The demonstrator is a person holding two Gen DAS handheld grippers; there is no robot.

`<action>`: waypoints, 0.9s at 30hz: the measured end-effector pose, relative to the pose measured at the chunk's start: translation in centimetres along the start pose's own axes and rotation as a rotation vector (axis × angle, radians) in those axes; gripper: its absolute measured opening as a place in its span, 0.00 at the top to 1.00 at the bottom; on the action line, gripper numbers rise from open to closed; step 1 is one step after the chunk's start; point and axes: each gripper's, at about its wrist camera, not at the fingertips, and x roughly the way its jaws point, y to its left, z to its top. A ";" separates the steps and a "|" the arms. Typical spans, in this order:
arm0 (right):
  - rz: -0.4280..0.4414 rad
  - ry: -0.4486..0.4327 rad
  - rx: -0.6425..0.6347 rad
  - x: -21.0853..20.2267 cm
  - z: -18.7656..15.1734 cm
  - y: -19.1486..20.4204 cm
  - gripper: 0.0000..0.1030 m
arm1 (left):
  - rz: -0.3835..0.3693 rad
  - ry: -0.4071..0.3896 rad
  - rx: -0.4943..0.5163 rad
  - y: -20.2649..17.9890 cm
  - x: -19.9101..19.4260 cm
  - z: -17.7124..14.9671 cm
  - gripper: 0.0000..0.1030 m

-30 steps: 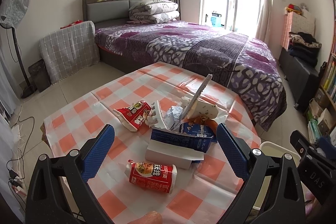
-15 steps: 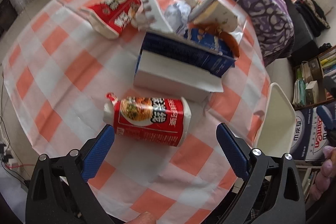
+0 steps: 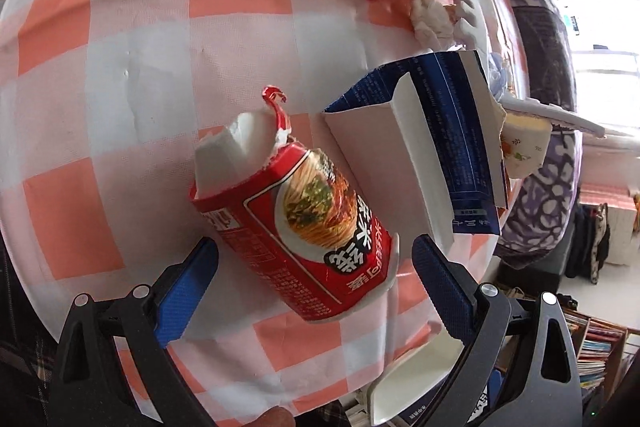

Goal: Collect trash
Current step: 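Grasp the red noodle cup with the left gripper while the right gripper reaches the blue box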

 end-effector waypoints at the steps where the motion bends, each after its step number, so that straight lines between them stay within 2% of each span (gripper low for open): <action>1: -0.006 0.003 -0.013 0.4 0.2 0.1 0.07 | 0.004 -0.015 0.017 -0.2 -0.2 0.1 0.09; 3: -0.016 0.013 -0.036 1.0 0.2 0.3 0.07 | 0.016 -0.031 0.064 -0.4 -0.7 0.2 0.26; 6: -0.009 0.051 -0.046 2.0 0.0 0.7 0.07 | 0.010 -0.001 0.124 0.1 -1.2 0.5 0.41; 10: 0.013 0.104 -0.035 3.5 -0.9 1.7 0.07 | 0.015 0.009 0.212 0.3 -2.0 0.9 0.45; 13: -0.003 0.092 -0.118 3.9 -1.5 3.6 0.07 | 0.005 -0.016 0.287 0.1 -3.6 1.5 0.46; 15: -0.027 0.070 -0.233 4.2 -2.2 5.4 0.07 | 0.015 -0.053 0.347 -0.3 -5.2 2.1 0.46; 18: -0.056 0.029 -0.474 4.9 -3.7 8.6 0.07 | 0.056 -0.119 0.423 -0.6 -7.7 3.3 0.46; 22: -0.071 -0.007 -0.806 6.4 -6.7 12.5 0.07 | 0.101 -0.205 0.466 0.2 -10.7 4.9 0.46; 25: -0.080 0.001 -1.014 7.9 -9.1 14.8 0.07 | 0.105 -0.215 0.466 0.2 -10.9 5.6 0.46; 27: -0.108 0.007 -1.101 9.0 -10.3 15.8 0.08 | 0.092 -0.191 0.454 0.6 -10.8 6.1 0.46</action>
